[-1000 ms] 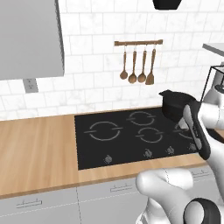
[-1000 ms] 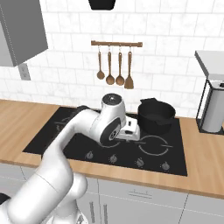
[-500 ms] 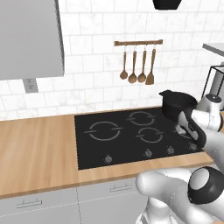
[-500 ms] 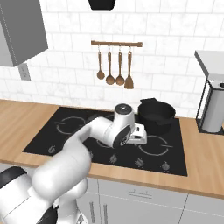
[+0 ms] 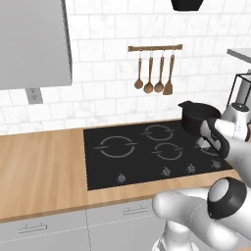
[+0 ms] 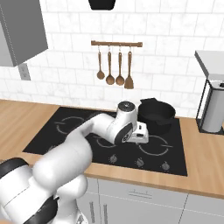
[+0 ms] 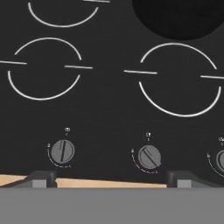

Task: Turn off the rear right burner of the stove.

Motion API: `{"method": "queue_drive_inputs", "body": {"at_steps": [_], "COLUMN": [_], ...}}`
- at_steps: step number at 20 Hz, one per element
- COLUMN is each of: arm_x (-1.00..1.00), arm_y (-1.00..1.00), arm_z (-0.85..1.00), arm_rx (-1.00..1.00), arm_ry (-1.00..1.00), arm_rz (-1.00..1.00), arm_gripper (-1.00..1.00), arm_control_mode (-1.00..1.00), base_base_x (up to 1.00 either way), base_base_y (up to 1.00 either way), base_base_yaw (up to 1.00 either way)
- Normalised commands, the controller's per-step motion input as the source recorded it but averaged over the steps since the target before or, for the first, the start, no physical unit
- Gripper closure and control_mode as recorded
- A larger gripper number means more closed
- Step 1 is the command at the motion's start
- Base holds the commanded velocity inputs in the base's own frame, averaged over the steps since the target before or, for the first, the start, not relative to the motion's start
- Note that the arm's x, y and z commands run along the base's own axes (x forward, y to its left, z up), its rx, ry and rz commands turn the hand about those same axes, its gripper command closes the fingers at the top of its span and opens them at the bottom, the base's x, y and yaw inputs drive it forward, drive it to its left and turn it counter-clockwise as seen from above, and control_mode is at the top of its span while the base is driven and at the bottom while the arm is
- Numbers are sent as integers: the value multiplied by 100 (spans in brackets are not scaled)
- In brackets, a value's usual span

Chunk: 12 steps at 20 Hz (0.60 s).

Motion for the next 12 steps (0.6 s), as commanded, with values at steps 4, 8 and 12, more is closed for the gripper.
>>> {"method": "queue_drive_inputs", "body": {"at_steps": [4,8,12], "arm_x": [7,10,27], "arm_y": [-39,-60,-20], "arm_z": [-38,-74,-51], "arm_rx": [0,0,-3], "arm_ry": [2,7,8], "arm_rz": [0,5,9], "arm_gripper": [-100,-100,-100], "arm_control_mode": [-100,-100,-100], "base_base_x": [0,0,0], "base_base_y": [0,0,0], "base_base_yaw": [0,0,0]}}
